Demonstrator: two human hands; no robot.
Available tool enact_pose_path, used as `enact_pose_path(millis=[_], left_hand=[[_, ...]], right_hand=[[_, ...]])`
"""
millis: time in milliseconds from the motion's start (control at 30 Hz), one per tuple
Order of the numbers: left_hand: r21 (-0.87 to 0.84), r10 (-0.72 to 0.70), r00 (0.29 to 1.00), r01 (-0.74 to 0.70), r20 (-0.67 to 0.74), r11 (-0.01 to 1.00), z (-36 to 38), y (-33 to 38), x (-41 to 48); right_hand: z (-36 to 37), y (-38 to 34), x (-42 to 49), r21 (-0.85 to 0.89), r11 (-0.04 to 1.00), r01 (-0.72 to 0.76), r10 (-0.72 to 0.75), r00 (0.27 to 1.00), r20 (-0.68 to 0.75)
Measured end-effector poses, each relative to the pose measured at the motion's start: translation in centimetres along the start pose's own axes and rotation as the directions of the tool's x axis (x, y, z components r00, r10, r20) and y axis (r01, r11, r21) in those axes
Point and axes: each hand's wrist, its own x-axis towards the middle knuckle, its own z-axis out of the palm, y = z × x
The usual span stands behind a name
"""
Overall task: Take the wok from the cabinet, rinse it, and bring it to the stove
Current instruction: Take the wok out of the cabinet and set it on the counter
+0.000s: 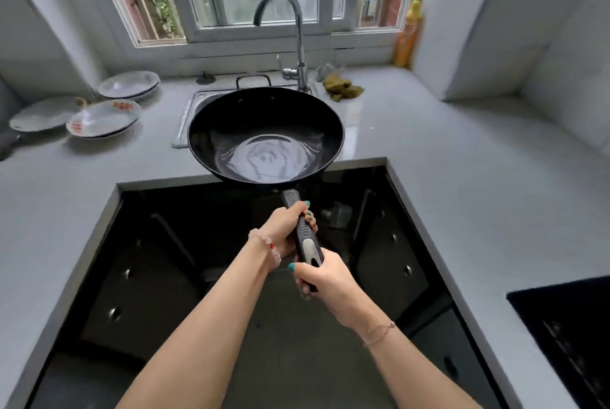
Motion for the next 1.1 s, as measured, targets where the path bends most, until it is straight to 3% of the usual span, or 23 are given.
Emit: enact_pose_path(millis=[200, 433, 1100], left_hand=[[0.1, -0.053, 0.994, 0.043, 0.099, 0.994, 7.0, -2.9, 1.3], [0.026, -0.075, 0.985, 0.072, 0.158, 0.997, 11.3, -4.1, 2.4], [-0.063, 0.005, 0.996, 0.001, 0.094, 0.998, 7.3, 0.0, 1.9]], right_hand=[[-6.0, -0.5, -2.6, -0.019, 0.998, 0.058, -0.06, 0.993, -0.105], [-9.5, -1.1, -3.6, -0.004, 0.994, 0.107, -0.106, 0.979, -0.173], [-6.3, -2.9, -0.7, -0.077, 0.992, 0.098, -0.102, 0.994, -0.05]])
